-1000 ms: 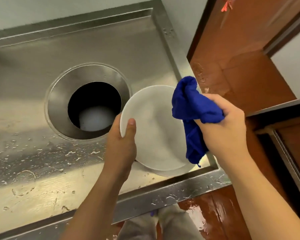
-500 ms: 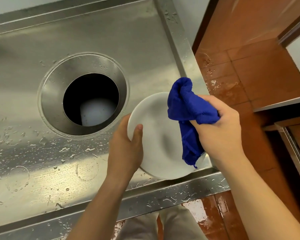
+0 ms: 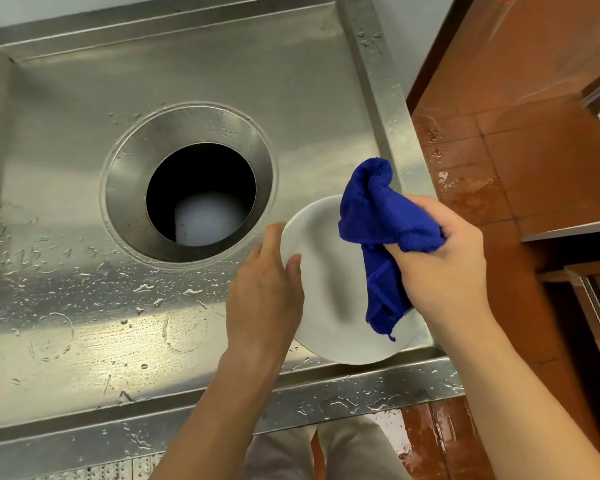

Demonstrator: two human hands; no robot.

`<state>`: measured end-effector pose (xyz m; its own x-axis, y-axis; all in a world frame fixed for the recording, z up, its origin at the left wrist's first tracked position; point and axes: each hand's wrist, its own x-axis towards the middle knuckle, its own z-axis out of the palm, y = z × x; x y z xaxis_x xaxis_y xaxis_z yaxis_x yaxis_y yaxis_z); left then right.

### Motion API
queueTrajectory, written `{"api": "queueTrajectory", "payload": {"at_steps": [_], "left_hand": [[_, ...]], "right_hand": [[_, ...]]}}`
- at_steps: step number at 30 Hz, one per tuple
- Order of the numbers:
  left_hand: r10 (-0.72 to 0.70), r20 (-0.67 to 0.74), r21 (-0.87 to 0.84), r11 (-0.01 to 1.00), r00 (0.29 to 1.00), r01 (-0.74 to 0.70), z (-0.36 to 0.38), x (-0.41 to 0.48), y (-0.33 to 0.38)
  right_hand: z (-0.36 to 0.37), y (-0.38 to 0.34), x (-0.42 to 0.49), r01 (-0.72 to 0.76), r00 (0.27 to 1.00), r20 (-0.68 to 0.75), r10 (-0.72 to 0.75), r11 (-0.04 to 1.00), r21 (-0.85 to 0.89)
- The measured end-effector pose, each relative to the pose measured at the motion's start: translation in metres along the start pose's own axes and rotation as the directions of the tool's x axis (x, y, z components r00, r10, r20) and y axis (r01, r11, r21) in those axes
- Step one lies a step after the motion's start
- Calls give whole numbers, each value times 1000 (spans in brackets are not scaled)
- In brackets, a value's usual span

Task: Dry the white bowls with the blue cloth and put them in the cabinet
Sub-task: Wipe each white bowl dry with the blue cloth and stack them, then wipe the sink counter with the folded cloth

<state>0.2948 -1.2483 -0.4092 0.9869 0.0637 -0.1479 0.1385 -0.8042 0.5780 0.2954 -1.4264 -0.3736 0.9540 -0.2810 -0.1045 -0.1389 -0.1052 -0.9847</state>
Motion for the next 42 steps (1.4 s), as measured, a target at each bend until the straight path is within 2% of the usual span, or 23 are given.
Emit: {"api": "queueTrajectory", "payload": {"at_steps": [10,14,17,19,21,23,24,25,27,29,33,37,39,40,42], "left_hand": [[23,-79,16,1000,997,-22,9,2,-13],[10,-64,7,1000,998,-10,9,1,-18],[-1,-73,-88,996,997,-5,-5,-1,-16],[47,-136,-221,972,990,-76,-20,-4,-11],[99,-115,-450,882,988,-141,-42,-6,-4],[154,73,-762,646,985,-44,-66,-7,7],[185,161,-845,533,969,39,-75,-9,11],[198,211,-878,469,957,96,-88,-11,12],[155,235,-885,442,960,145,-112,-17,10],[78,149,-879,468,986,96,-132,-22,-1],[-84,-35,-857,515,996,13,-181,-45,-37],[-153,-114,-762,648,982,12,-214,-58,-73],[-141,-132,-706,708,981,7,-224,-57,-88],[-130,-126,-690,724,984,8,-226,-55,-95],[-101,-100,-671,742,990,8,-226,-47,-110]], "right_hand": [[7,3,-3,-29,999,16,28,999,14],[11,3,-6,-57,998,17,56,998,24],[15,-8,-8,-36,999,36,35,998,46],[19,-20,-10,-27,999,48,23,996,86],[27,-38,-13,-37,998,64,27,985,171],[41,-59,-18,-83,994,93,59,957,279],[48,-67,-22,-116,990,120,80,937,329],[58,-76,-26,-148,983,161,92,915,375],[75,-92,-33,-228,957,269,112,862,453],[88,-103,-40,-275,928,360,99,833,481],[114,-118,-48,-217,902,430,37,900,377],[137,-117,-53,-326,755,656,12,874,359],[149,-113,-59,-360,714,699,30,872,331],[156,-108,-62,-353,747,662,68,883,309],[167,-98,-66,-224,876,467,118,958,179]]}}
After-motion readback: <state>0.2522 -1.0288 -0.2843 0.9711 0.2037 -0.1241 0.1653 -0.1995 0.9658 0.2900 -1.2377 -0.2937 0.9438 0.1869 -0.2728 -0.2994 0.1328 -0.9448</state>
